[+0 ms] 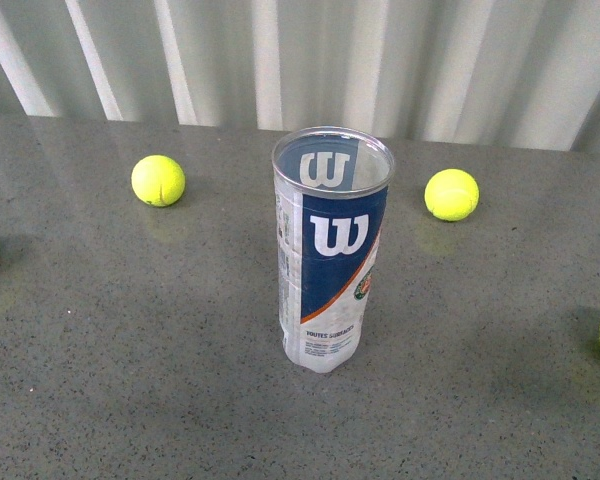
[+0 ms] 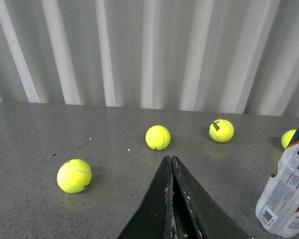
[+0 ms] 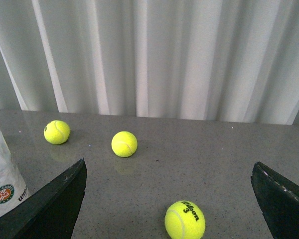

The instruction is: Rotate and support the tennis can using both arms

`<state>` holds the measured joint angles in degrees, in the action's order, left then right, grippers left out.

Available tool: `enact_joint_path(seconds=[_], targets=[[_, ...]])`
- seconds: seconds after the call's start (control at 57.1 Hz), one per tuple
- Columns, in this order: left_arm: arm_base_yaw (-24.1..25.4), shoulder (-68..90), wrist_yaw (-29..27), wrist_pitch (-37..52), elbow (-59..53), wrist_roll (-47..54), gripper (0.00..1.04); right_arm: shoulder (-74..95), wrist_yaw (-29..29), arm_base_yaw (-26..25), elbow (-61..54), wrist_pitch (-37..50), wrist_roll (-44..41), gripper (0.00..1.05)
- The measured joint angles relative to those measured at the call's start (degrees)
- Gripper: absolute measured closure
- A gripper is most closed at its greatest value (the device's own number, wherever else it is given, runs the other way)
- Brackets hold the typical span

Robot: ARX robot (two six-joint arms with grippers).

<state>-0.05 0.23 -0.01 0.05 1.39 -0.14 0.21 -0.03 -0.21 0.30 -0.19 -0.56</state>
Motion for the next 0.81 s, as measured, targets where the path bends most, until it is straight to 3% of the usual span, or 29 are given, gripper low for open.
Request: enact_joint_path(seconds=[0.175,0.49,0.578,0.648,0.7,0.805], targets=[[0.00,0.00,-0.02,-0.02,0.00,-0.04,1.00,0.00,-0.02,0.00,0.00,0.00,0.00,0.07],[0.00,-0.02,-0.02,-0.02,0.00,-0.02,0.47,0.00,-0.02,0.00,0.00,0.00,0.00,0.07],[0.00,0.00,-0.02,-0.02,0.00,-0.02,0.24,0.00,0.00,0.00,0.00,0.00,0.00,0.07],[0.00,-0.02,0.00,-0.02,0.00,-0.02,0.12,0.00,0.00,0.00,0.00,0.00,0.00,0.07],[0.00,-0.02,-0.02,-0.02,0.00,0.04,0.05,0.00,-0.02,0.00,0.00,0.00,0.00,0.07],[0.00,-0.02,0.00,-0.02,0.00,0.00,0.07,0.00,-0.02,0.00,0.00,0.00,0.00,0.07]])
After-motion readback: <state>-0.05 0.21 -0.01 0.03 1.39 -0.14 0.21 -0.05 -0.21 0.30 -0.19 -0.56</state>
